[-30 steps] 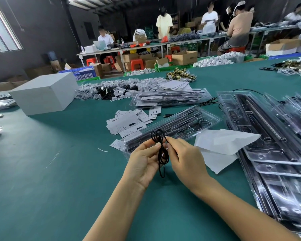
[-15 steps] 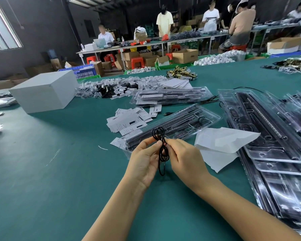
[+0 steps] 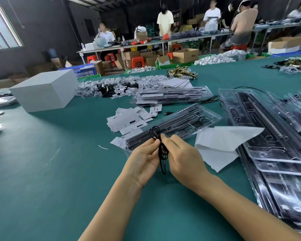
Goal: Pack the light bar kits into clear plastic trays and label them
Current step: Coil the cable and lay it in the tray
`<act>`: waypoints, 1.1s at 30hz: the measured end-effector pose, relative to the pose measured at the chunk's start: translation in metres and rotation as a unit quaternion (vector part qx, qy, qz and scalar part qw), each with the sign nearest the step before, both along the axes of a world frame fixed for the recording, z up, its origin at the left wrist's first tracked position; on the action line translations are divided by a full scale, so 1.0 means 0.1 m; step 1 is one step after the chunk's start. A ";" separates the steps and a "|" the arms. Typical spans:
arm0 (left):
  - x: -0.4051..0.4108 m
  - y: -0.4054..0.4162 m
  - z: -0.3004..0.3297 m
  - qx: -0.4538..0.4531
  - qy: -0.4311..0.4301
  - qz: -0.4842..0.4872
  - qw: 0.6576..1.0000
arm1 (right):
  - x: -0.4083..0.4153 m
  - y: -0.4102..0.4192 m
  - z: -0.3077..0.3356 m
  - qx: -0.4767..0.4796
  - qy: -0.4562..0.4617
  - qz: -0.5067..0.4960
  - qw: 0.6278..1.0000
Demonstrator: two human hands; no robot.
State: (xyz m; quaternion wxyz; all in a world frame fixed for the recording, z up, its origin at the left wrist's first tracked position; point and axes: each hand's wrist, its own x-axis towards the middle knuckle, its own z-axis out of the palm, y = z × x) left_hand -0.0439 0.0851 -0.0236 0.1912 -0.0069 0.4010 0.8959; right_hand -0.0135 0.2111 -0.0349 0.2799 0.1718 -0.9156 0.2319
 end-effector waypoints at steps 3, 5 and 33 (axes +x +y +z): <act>-0.02 -0.01 -0.02 -0.020 0.006 0.020 1.000 | 0.03 -0.02 0.00 0.048 -0.001 -0.014 0.999; -0.02 0.01 -0.05 -0.045 0.013 0.032 0.998 | 0.02 0.00 -0.02 0.072 0.020 -0.023 0.997; -0.14 -0.26 0.03 0.026 0.015 0.073 0.997 | -0.02 0.00 -0.03 -0.189 -0.149 0.094 0.966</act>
